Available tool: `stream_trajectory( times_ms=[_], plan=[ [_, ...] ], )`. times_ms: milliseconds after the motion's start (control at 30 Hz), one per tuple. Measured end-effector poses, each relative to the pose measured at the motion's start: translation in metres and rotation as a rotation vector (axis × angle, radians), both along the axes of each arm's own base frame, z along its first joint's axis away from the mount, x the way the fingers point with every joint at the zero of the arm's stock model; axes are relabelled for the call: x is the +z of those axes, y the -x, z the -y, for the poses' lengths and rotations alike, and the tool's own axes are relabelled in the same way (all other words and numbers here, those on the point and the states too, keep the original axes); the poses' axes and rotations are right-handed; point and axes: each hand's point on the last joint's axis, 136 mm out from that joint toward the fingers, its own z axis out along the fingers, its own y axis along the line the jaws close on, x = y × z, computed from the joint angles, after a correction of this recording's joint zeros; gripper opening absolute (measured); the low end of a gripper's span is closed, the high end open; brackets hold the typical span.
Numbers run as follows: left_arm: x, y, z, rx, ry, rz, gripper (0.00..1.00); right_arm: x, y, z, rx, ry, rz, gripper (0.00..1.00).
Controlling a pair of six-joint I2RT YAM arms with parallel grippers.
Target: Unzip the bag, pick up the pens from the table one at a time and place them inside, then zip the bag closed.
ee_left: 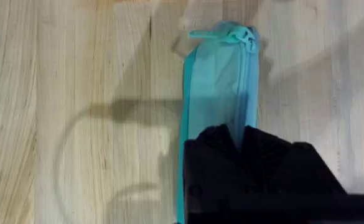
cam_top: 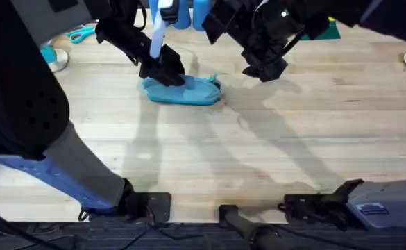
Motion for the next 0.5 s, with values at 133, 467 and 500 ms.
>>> stream_trajectory(
  times_ms=[133, 467, 500],
  plan=[
    [0.0, -0.001, 0.0, 0.0, 0.0, 0.003, 0.043, -0.007, -0.001, -0.002, -0.004, 0.001, -0.02, 0.996],
    [0.0, -0.001, 0.0, 0.0, 0.0, 0.004, 0.043, -0.057, -0.008, -0.009, -0.013, 0.063, -0.122, 0.996],
    [0.0, -0.001, 0.0, 0.0, 0.0, 0.004, 0.043, -0.059, -0.009, -0.01, -0.015, 0.063, -0.124, 0.996]
  ],
)
